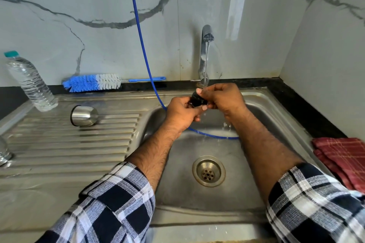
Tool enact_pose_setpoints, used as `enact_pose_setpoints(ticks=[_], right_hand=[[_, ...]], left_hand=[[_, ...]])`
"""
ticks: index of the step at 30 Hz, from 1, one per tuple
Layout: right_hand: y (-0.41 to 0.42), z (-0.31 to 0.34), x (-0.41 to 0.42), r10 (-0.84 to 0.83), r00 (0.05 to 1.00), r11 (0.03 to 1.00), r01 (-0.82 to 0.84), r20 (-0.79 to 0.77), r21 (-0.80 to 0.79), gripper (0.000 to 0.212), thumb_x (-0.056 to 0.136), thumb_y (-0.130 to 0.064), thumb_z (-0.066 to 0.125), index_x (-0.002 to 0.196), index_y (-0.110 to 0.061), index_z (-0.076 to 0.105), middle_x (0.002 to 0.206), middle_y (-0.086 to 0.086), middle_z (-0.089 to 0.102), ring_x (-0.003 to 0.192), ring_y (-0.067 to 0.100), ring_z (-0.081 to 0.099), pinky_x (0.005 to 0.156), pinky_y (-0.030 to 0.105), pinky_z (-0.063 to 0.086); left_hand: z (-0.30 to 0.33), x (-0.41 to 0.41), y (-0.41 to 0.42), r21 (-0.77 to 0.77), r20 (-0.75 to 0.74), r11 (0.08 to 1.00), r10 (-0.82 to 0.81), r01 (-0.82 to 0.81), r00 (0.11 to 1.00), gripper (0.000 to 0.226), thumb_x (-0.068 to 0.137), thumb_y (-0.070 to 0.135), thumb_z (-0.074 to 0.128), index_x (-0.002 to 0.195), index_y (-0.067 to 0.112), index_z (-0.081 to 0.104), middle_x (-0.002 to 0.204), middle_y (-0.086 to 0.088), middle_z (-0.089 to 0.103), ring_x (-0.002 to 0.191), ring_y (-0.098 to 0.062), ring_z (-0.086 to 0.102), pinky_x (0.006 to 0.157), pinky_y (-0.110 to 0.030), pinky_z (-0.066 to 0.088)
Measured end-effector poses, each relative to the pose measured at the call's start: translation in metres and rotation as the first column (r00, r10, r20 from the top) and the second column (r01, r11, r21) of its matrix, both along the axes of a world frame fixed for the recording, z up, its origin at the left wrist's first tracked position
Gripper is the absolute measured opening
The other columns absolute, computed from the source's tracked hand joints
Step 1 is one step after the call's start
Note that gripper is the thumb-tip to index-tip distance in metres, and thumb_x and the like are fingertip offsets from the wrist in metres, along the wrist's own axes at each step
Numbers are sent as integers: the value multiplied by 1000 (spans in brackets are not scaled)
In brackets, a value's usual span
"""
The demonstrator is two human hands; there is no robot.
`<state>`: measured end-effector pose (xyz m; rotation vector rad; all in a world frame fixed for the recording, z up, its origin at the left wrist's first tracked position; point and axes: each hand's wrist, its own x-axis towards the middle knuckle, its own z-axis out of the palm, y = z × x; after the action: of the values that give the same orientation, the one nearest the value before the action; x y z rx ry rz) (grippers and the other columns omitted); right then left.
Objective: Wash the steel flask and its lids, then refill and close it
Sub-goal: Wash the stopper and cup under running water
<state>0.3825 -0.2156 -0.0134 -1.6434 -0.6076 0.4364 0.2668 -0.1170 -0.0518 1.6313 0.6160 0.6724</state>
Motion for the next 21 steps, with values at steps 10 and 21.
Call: enact_pose_setpoints(ticks=[10,21], right_hand=[[-3,4,4,-37,973,990,66,228,-122,9,98,-24,76,96,-16,78,89,0,76,79,15,72,63,25,59],[-7,8,-4,190,839,941,-7,511,-338,29,104,-42,65,87,-24,79,69,-2,71,61,11,65,60,25,47]], left_hand=[[5,-5,1,97,-4,995,16,-16,1000,54,78,10,92,125,17,67,105,-1,77,85,-18,78,66,-30,65],[3,-8,10,203,-39,979,20,-12,999,41,82,18,90,120,22,75,102,4,79,89,-15,77,64,-28,62]])
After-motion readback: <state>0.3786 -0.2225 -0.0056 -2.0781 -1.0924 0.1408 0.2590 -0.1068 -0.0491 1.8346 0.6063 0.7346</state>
